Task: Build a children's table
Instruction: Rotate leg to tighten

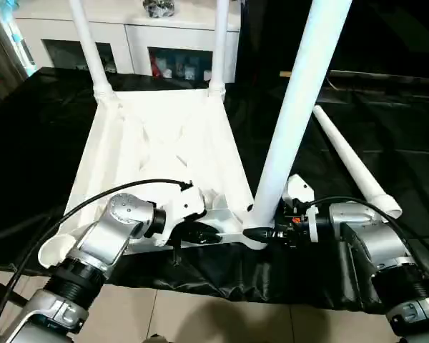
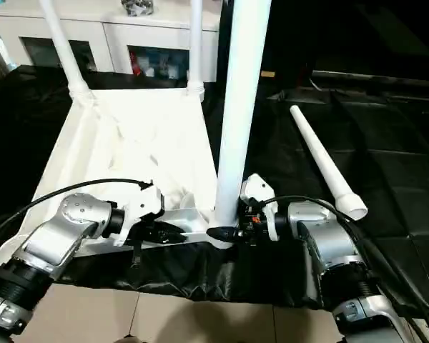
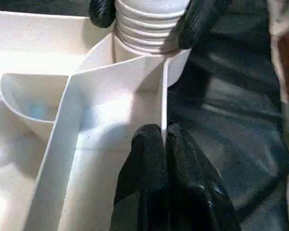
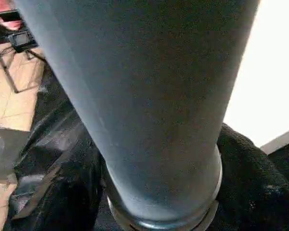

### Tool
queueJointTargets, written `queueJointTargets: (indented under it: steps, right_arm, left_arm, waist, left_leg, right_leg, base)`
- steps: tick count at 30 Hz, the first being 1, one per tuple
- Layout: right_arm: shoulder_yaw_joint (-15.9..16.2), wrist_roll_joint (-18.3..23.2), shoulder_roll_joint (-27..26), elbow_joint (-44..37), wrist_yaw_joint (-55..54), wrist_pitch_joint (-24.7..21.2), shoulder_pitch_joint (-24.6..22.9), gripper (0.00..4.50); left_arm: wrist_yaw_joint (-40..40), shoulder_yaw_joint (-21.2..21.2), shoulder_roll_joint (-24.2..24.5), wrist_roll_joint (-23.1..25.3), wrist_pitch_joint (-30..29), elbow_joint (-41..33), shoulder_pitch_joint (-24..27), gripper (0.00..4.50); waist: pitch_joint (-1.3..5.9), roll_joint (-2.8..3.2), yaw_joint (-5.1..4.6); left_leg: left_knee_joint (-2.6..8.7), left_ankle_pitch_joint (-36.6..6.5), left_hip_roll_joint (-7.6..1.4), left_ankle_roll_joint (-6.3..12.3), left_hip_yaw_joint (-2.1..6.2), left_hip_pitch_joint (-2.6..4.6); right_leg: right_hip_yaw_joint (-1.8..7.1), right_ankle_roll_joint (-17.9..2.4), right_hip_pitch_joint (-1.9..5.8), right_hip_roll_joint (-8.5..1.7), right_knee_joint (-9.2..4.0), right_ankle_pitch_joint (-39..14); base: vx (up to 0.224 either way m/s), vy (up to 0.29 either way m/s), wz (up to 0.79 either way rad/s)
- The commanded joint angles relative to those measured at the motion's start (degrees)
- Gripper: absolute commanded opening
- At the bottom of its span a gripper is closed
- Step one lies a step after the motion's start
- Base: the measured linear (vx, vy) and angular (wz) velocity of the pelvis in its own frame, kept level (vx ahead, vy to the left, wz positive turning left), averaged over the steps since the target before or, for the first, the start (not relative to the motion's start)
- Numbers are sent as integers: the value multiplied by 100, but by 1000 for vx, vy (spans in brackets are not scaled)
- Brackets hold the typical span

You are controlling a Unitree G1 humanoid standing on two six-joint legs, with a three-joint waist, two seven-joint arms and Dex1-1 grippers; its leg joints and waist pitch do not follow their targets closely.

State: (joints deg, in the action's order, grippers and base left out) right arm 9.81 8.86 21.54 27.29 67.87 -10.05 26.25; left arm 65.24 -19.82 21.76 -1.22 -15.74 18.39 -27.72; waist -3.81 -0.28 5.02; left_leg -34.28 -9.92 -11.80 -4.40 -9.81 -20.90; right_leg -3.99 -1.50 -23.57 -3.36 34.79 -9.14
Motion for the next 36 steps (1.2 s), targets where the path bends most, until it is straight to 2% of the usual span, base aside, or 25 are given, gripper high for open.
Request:
queueJointTargets:
  steps: [1,2,3,4,5,7,8,11,12,13,14,16,17,18,19,21,23,26,28,29,31,32,33,36]
  right_arm:
    - [112,-28,-333,41,-360,9,-53,276]
    - [71,-42,-401,96,-514,18,-35,276]
    - [60,-51,-420,122,-568,22,-23,275]
    - [-120,-214,-744,572,-1496,84,183,275]
    - [-201,-270,-885,780,-1902,132,281,275]
    - [-273,-317,-1007,958,-2249,177,365,274]
    - [-538,-185,-1342,1294,-2861,112,585,274]
    - [-717,-110,-1596,1558,-3353,111,779,274]
    - [-787,-119,-1706,1696,-3602,141,876,274]
    - [-841,-140,-1803,1846,-3855,182,981,274]
    - [-881,-173,-1891,1983,-4047,241,1075,274]
    - [-889,-212,-1947,2083,-4173,294,1144,274]
    - [-909,-191,-1997,2175,-4108,352,1204,274]
    - [-917,-178,-2018,2208,-4042,386,1229,330]
    - [-969,-153,-2043,2269,-3972,409,1269,344]
    - [-964,-178,-1999,2257,-3824,395,1271,344]
    - [-874,-246,-1884,2185,-3681,412,1235,379]
    - [-799,-282,-1732,2111,-3469,457,1193,389]
    - [-668,-274,-1401,1914,-2769,555,1057,389]
    - [-657,-274,-1366,1893,-2687,566,1040,389]
    - [-549,-264,-1143,1676,-2182,613,908,389]
    - [-545,-264,-1136,1668,-2165,615,904,389]
    - [-470,-236,-988,1482,-1801,621,800,389]
    - [-287,-92,-648,1007,-995,492,552,389]
  left_arm:
    - [-668,128,-278,102,36,140,-290,0]
    - [-785,162,-332,128,25,183,-321,0]
    - [-806,168,-342,130,21,188,-326,0]
    - [-1153,275,-518,170,-42,264,-413,0]
    - [-1328,321,-606,191,-76,292,-457,0]
    - [-1485,360,-684,211,-107,316,-495,0]
    - [-1920,440,-929,264,-282,329,-580,0]
    - [-2249,478,-1155,295,-425,344,-640,0]
    - [-2433,494,-1269,328,-489,377,-675,0]
    - [-2596,492,-1378,373,-515,415,-715,0]
    - [-2744,487,-1469,417,-512,465,-756,0]
    - [-2813,463,-1515,456,-484,497,-782,0]
    - [-2836,438,-1547,487,-446,518,-795,0]
    - [-2812,409,-1553,505,-406,515,-790,0]
    - [-2773,378,-1550,516,-402,472,-764,0]
    - [-2648,327,-1498,497,-386,360,-690,0]
    - [-2474,265,-1409,475,-324,276,-620,0]
    - [-2238,200,-1303,429,-286,187,-543,0]
    - [-1768,91,-1105,300,-159,69,-434,0]
    - [-1722,86,-1088,287,-172,56,-423,0]
    - [-1376,46,-944,185,-117,-40,-348,0]
    - [-1364,45,-938,180,-116,-44,-345,0]
    - [-1128,10,-811,138,-59,-96,-293,0]
    - [-706,-41,-513,100,43,-160,-191,0]
  waist:
    - [408,7,-58]
    - [404,-11,-70]
    - [402,-4,-69]
    - [393,-1,-86]
    - [377,-12,-159]
    - [385,-39,-220]
    - [384,-44,-272]
    - [411,-31,-336]
    - [435,-18,-318]
    - [434,-38,-328]
    - [450,-31,-323]
    - [465,-21,-310]
    - [485,-52,-297]
    - [481,-62,-289]
    - [481,-49,-269]
    - [481,-51,-263]
    - [466,-38,-263]
    - [456,-38,-274]
    - [445,11,-256]
    - [455,-3,-245]
    - [439,21,-224]
    - [448,13,-218]
    - [446,18,-217]
    - [441,20,-187]
  left_leg:
    - [393,-1601,-107,102,19,78]
    - [400,-1598,-98,87,29,66]
    - [395,-1614,-91,89,29,75]
    - [388,-1633,-95,70,26,88]
    - [394,-1736,-70,10,45,69]
    - [392,-1766,-51,-26,70,40]
    - [372,-1759,-47,23,59,59]
    - [367,-1655,-46,50,65,40]
    - [371,-1496,-60,98,62,11]
    - [371,-1412,-72,138,44,3]
    - [362,-1343,-66,155,40,-3]
    - [350,-1231,-68,174,24,4]
    - [337,-1030,-61,257,0,-20]
    - [338,-1001,-65,285,-3,-20]
    - [331,-937,-62,348,-15,-15]
    - [338,-841,-65,397,-12,-34]
    - [345,-892,-72,389,-7,-26]
    - [353,-1029,-77,356,-1,-25]
    - [357,-1164,-93,338,-2,14]
    - [348,-1178,-95,337,-9,22]
    - [360,-1264,-103,339,-7,31]
    - [362,-1253,-109,334,-2,19]
    - [369,-1264,-115,332,1,27]
    - [371,-1315,-111,339,3,25]
  right_leg:
    - [241,-962,292,-390,-522,-2173]
    - [228,-864,304,-395,-540,-2362]
    - [227,-815,294,-397,-551,-2468]
    - [233,-785,253,-415,-561,-2629]
    - [191,-704,266,-413,-581,-2912]
    - [155,-540,300,-420,-611,-3175]
    - [167,-462,257,-425,-653,-3288]
    - [166,-542,267,-413,-624,-3083]
    - [185,-604,293,-408,-590,-2753]
    - [202,-715,273,-393,-561,-2436]
    - [203,-805,296,-400,-526,-2240]
    - [220,-898,292,-397,-497,-1962]
    - [238,-1039,322,-385,-449,-1479]
    - [238,-1079,320,-391,-437,-1407]
    - [241,-1117,325,-398,-435,-1327]
    - [238,-1142,348,-399,-417,-1245]
    - [230,-1116,344,-401,-435,-1399]
    - [226,-1056,348,-409,-460,-1645]
    - [235,-1056,315,-405,-485,-1758]
    - [243,-1083,315,-397,-474,-1675]
    - [241,-1112,304,-391,-482,-1658]
    - [242,-1118,325,-397,-466,-1614]
    - [241,-1146,312,-388,-461,-1557]
    - [245,-1103,327,-384,-469,-1633]
  base:
    - [0,0,0]
    - [0,0,0]
    - [0,0,0]
    - [0,0,0]
    - [0,0,0]
    - [0,0,0]
    - [0,0,0]
    - [0,0,0]
    - [0,0,0]
    - [0,0,0]
    - [0,0,0]
    - [0,0,0]
    - [0,0,0]
    - [0,0,0]
    - [0,0,0]
    - [0,0,0]
    - [0,0,0]
    - [0,0,0]
    - [0,0,0]
    - [0,0,0]
    - [0,0,0]
    - [0,0,0]
    - [0,0,0]
    - [0,0,0]
